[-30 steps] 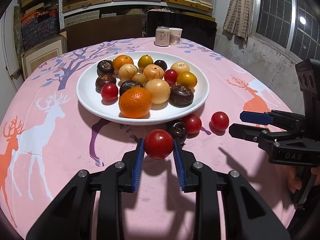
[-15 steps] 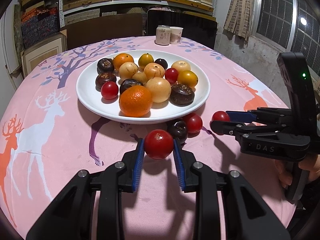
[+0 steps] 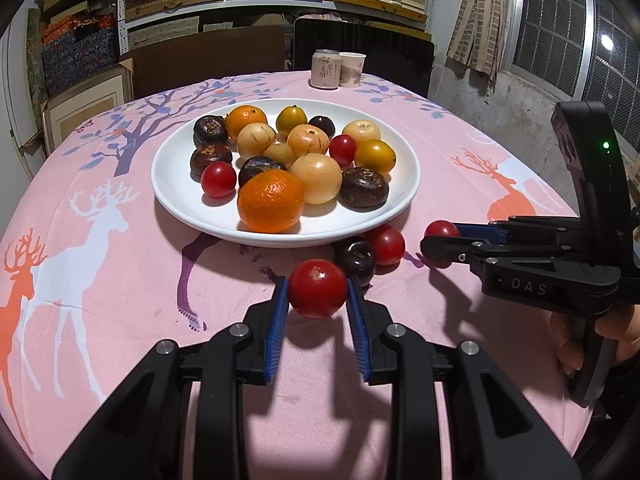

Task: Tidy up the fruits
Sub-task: 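Grasp a red tomato with the left tool while the right tool grasps another red tomato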

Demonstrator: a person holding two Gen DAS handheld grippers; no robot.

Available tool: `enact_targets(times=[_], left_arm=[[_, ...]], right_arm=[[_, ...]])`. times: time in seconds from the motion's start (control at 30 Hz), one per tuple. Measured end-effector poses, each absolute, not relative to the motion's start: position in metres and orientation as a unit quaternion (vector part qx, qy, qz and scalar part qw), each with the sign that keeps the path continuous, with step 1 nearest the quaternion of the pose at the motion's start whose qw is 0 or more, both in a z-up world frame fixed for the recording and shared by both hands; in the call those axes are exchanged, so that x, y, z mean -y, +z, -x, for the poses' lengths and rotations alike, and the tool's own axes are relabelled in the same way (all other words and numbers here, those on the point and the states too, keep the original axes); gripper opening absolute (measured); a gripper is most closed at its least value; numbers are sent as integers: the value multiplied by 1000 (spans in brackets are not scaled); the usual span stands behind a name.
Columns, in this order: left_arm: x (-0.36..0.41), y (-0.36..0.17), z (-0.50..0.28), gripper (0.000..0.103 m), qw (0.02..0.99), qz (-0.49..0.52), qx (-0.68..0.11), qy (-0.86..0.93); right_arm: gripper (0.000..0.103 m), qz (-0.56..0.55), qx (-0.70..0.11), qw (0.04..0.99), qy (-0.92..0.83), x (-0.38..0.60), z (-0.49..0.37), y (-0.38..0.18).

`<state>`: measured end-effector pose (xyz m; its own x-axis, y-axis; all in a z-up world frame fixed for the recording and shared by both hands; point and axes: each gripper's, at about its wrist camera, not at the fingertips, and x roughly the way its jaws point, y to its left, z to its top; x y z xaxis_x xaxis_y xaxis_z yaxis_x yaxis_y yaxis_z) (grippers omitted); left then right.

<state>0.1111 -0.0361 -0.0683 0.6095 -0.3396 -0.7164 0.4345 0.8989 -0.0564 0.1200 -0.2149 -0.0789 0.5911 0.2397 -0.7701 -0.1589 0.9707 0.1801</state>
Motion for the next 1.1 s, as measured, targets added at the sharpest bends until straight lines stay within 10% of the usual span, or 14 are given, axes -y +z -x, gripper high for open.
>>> enact_targets(times=[1.1], left_arm=[[27,-60,-93,28,907,-49,-372,-191]], right_arm=[[29,-66,-407,901,135,222,-67,-57]])
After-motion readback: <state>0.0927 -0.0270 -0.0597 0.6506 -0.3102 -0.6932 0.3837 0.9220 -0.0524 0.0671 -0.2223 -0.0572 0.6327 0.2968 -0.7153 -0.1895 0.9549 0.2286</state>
